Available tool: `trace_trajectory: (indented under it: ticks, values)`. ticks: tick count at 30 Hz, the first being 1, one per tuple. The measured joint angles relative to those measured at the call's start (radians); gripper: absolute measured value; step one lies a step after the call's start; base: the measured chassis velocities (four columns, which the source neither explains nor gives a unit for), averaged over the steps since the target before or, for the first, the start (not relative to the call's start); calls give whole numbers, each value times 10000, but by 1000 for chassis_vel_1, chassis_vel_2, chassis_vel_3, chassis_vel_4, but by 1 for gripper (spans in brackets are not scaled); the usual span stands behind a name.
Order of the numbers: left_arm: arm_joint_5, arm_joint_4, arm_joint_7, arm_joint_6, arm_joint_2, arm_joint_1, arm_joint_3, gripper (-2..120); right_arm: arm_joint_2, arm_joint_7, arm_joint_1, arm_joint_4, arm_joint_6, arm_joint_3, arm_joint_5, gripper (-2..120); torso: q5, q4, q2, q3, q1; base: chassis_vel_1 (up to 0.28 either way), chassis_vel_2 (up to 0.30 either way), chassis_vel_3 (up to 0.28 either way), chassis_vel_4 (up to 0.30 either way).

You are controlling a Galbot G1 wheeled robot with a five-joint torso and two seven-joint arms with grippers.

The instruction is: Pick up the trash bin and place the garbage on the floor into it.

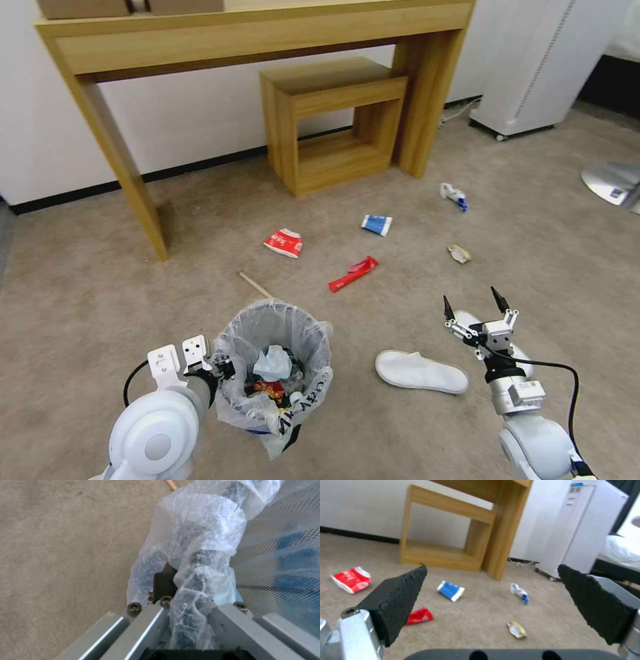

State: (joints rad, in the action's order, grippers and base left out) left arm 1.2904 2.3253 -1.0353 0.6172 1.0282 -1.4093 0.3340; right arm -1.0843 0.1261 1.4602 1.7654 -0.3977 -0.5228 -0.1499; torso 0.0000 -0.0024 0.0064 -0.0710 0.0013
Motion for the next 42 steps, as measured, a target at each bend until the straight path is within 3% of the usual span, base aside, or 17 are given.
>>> trace_trajectory:
  ticks: [23, 42]
  values:
    - [167, 363, -61, -29, -152, -314, 308, 0, -159, -88, 341, 334, -510, -221, -33, 100, 0, 1, 0, 0, 0, -10, -9, -13, -8]
    - [-109, 182, 23, -75, 24, -342, 194, 0, -125, -65, 186, 110, -616, 87, -57, 100, 0, 2, 0, 0, -1, 0, 0, 0, 0]
